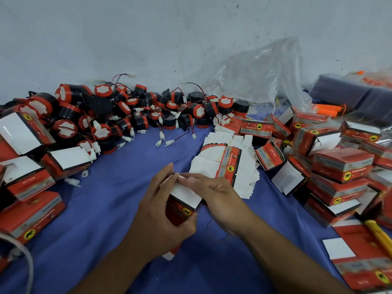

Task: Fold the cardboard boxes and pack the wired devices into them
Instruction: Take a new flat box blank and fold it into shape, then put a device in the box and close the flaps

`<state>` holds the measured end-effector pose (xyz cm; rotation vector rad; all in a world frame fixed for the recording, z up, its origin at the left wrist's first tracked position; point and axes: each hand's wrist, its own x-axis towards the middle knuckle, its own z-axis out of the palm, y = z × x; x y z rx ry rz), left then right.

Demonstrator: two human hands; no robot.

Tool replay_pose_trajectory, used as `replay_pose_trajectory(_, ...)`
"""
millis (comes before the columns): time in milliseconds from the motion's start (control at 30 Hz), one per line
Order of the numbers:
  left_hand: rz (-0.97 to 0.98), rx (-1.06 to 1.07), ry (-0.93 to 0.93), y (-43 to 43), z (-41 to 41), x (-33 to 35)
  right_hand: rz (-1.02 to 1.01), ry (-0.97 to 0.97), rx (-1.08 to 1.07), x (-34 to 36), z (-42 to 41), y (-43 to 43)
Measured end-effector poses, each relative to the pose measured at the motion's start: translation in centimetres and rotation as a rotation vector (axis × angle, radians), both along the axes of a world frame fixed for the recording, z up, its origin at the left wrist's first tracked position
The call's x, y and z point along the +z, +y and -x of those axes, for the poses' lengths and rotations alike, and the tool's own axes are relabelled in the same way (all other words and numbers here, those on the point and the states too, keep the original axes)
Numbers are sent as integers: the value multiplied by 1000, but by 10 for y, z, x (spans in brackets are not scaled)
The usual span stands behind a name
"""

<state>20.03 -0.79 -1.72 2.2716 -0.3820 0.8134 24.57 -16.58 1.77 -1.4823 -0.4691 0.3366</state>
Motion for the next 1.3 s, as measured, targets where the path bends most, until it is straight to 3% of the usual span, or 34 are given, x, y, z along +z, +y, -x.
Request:
replay_pose_trajectory(167,63,-20,98,0,1,5,-60,86,-136,-6,0,5)
replay_pose_trajectory(333,522,-90,265,7,1,7,-25,-117,-173,-6,-3,1)
replay_pose_trajectory(467,694,-204,379,10,-4,12,-14,-289,-124,-6,0,3)
replay_pose_trajectory(533,755,-267,359,11,-2,19,19,-278,-124,-7,0,2)
replay_pose_trajectory(600,646,-292,249,15,3,29,80,-230,-93,-2,-1,-2)
replay_pose_trajectory(733,8,-369,-66,29,3,48,176,-310,153,14,-4,-24)
replay_pose_trajectory(833,-324,-193,-232,44,-9,48,347,-657,-3,17,-5,-26)
replay_pose_trajectory(933,-529,-42,-362,63,-24,29,567,-1037,-252,8,-10,-24)
replay_pose_trajectory(1033,-578,-3,-383,66,-31,4,757,-1144,-325,-5,-11,-15)
replay_pose_trajectory(1133,-529,3,-328,75,-34,-11,759,-1027,-297,-11,-13,-6)
replay_pose_trajectory(1233,-155,-44,-139,96,-49,3,762,-965,-245,-12,-19,-3)
replay_pose_trajectory(1300,60,176,-73,118,-76,20,780,-935,-157,-14,-20,-3)
